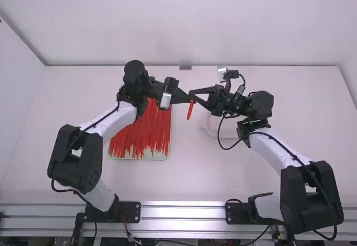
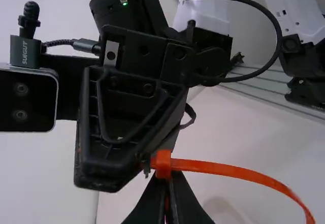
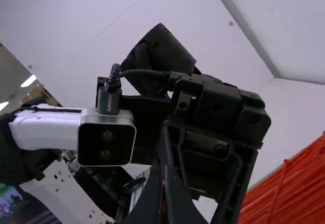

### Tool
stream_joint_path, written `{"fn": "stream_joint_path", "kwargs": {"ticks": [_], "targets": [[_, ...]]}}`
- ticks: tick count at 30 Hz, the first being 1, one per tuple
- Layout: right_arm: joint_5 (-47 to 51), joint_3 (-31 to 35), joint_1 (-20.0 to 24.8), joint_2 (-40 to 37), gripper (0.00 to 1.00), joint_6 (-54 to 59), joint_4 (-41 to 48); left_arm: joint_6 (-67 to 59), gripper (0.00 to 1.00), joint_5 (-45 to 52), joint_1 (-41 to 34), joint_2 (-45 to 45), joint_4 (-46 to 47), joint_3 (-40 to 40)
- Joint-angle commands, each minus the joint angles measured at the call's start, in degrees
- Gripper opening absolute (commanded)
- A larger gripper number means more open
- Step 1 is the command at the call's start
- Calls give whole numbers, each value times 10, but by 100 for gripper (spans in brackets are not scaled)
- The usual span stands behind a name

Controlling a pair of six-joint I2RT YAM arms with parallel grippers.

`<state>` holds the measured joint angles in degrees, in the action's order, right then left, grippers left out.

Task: Fasten the cable tie

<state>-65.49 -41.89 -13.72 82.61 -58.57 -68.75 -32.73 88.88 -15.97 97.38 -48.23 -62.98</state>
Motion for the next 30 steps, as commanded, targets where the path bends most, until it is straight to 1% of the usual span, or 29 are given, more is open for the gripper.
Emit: {"fn": "stream_joint_path", "kwargs": {"ticks": [1, 14, 21, 22, 23, 27, 30], "targets": [[-3, -8, -2, -2, 0, 0, 2, 4, 2, 2, -2, -1, -2, 0], [12, -8, 5, -2, 0, 0, -1, 4, 2, 2, 2, -1, 1, 1], [15, -8, 9, -2, 0, 1, -1, -1, 2, -30, 2, -1, 47, 1], [15, -9, 9, -2, 0, 1, -1, -2, 4, -30, 2, -1, 52, 1], [16, -9, 10, -2, 0, 1, 0, 0, 3, -31, 2, -1, 56, 1], [24, -9, 9, -2, 0, 1, 0, 4, 2, -70, 2, -1, 88, 1], [26, -9, 10, -2, 0, 4, 0, 1, 2, -73, 2, -1, 104, 1]]}}
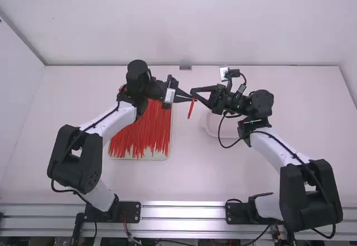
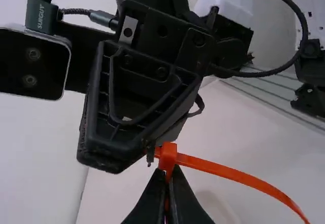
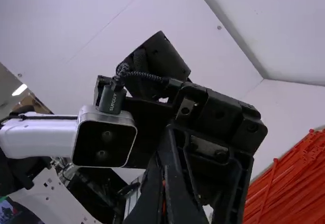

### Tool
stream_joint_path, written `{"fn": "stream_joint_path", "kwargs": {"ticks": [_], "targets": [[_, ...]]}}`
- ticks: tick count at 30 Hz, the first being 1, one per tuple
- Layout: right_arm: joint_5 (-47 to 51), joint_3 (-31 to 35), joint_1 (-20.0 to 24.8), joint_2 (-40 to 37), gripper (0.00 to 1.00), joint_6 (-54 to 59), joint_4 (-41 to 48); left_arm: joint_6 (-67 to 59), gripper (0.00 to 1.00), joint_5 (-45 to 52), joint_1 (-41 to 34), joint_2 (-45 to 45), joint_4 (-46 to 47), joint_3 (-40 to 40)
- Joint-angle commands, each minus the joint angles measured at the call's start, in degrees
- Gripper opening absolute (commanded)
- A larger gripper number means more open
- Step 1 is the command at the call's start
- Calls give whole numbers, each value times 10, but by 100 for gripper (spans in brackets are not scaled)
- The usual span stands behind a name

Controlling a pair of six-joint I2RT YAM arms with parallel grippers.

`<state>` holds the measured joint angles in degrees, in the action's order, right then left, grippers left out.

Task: Fasten the cable tie

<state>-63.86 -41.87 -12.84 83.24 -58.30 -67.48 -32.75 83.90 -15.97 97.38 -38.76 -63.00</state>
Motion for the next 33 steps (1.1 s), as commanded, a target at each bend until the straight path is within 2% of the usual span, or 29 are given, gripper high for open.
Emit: {"fn": "stream_joint_path", "kwargs": {"ticks": [1, 33], "targets": [[9, -9, 1, -8, 0, 2, -13, 0, 2, -23, 2, -1, 12, 1], [26, -10, 2, -8, 0, 2, -13, -15, 2, -41, 2, -1, 30, 35]]}}
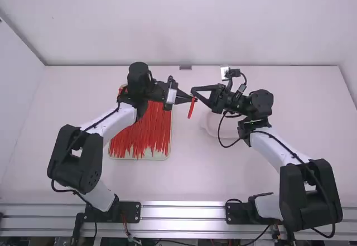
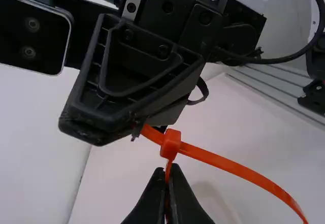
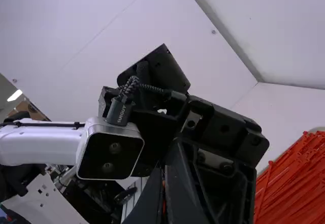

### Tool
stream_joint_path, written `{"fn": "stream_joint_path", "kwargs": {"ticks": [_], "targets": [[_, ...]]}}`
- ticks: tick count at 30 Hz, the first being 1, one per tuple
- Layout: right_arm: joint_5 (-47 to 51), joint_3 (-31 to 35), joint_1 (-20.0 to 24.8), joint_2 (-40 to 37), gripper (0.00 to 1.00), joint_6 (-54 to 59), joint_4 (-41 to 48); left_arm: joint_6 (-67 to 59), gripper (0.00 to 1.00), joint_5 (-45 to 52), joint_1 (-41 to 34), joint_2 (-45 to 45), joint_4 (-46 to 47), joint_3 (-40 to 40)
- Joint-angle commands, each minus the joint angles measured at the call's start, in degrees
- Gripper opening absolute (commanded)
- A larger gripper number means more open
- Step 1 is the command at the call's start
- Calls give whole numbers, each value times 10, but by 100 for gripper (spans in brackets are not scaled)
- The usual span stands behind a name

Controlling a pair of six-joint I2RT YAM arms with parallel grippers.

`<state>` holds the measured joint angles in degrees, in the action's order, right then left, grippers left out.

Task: Fasten the cable tie

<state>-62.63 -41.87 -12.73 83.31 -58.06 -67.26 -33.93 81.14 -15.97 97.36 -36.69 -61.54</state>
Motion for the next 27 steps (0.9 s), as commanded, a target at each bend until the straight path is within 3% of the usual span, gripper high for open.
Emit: {"fn": "stream_joint_path", "kwargs": {"ticks": [1, 10, 19, 27], "targets": [[15, -10, 0, -9, 0, 0, -16, -3, 2, -17, 2, -1, 16, 20], [13, -9, 9, -9, 0, 0, -14, -26, 2, -21, 2, -1, 47, 20], [17, -9, 34, -9, 0, -12, -13, 0, 2, 74, 2, -1, -23, 20], [23, -9, 37, -9, 0, -17, -13, 1, 2, 78, -5, -1, -28, 20]]}}
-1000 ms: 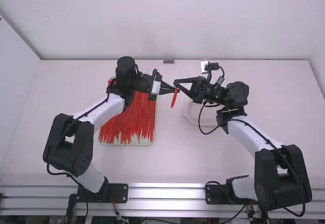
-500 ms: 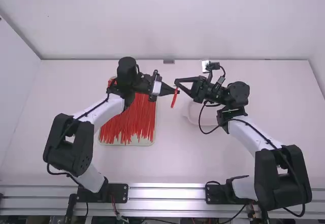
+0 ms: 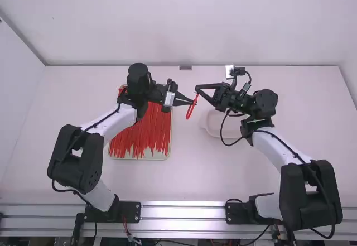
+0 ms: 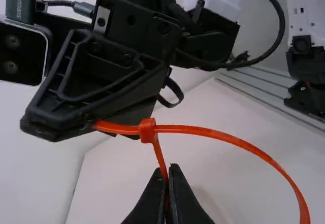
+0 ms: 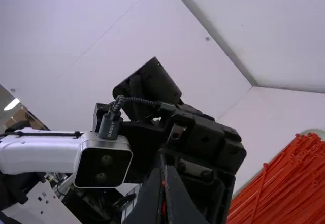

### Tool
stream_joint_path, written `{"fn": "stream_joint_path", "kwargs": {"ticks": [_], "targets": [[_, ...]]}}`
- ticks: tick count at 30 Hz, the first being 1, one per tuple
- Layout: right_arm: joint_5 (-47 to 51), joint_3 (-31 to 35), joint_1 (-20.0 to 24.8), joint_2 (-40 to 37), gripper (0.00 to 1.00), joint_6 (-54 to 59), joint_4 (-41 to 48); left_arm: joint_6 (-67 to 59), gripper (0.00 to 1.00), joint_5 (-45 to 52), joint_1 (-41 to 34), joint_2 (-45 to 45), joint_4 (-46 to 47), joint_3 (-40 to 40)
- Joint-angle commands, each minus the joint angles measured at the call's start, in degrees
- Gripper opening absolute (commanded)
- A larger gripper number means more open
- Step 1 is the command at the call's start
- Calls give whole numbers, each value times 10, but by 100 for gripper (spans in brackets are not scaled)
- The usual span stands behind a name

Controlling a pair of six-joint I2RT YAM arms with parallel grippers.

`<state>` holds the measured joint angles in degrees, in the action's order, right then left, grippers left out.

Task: Fasten the cable tie

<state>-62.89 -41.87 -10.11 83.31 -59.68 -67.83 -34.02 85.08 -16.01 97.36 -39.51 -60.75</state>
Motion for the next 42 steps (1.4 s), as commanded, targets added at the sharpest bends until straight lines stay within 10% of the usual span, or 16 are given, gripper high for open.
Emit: {"fn": "stream_joint_path", "kwargs": {"ticks": [1, 40, 41, 42], "targets": [[26, -9, 10, -9, 0, -1, -7, 2, 2, 38, -4, -1, 0, 12], [3, -9, 1, -9, 0, 3, -7, 79, 5, 26, -9, -1, -90, 12], [-3, -9, 4, -9, 0, 0, -7, 90, 13, 26, -9, -1, -100, 12], [-4, -9, 5, -9, 0, -1, -8, 100, 51, 26, -10, -1, -110, 12]]}}
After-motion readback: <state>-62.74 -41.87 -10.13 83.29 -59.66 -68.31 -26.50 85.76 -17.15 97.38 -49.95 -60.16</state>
